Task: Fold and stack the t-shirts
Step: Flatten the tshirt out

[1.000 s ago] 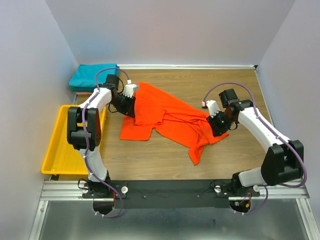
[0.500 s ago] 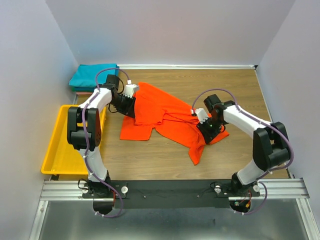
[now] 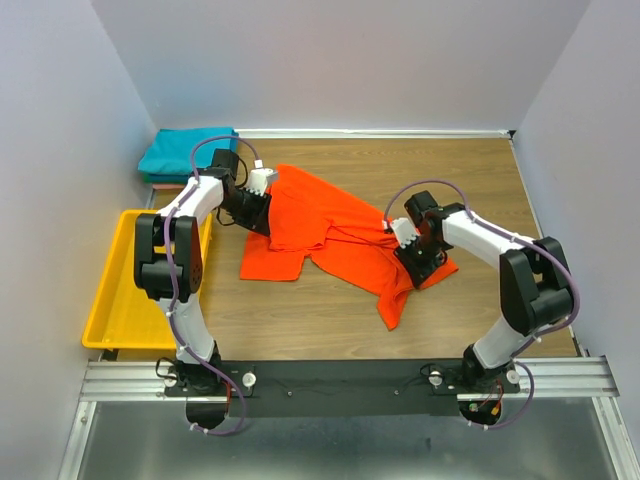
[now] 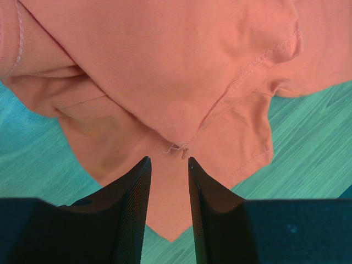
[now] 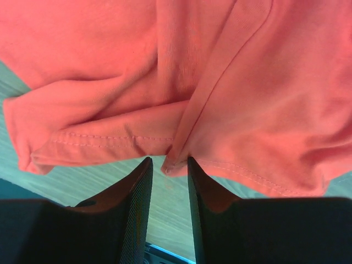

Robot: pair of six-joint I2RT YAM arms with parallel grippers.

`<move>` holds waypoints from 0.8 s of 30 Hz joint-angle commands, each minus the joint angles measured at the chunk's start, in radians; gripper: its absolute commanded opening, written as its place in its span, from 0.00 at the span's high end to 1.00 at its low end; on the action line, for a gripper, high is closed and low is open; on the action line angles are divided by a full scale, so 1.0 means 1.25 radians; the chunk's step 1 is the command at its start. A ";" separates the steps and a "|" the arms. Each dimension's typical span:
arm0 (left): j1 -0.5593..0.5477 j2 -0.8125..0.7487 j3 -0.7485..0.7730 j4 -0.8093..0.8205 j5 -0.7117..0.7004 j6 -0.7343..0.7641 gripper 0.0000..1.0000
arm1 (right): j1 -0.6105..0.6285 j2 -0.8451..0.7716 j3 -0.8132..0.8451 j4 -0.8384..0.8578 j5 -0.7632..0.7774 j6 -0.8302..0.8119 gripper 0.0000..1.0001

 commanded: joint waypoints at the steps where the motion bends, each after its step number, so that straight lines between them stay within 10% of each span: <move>1: -0.005 -0.006 0.012 0.001 -0.009 0.003 0.59 | 0.011 0.033 -0.014 0.027 0.039 0.017 0.61; 5: -0.005 -0.006 0.013 -0.009 -0.007 0.004 0.59 | 0.012 0.041 -0.019 0.042 0.050 0.020 0.68; 9: -0.005 -0.011 0.014 -0.031 0.011 0.013 0.59 | 0.012 0.009 -0.018 0.039 0.053 0.014 0.99; 24: -0.032 0.001 -0.031 -0.050 0.057 0.031 0.55 | 0.012 -0.070 -0.021 0.021 0.054 0.004 1.00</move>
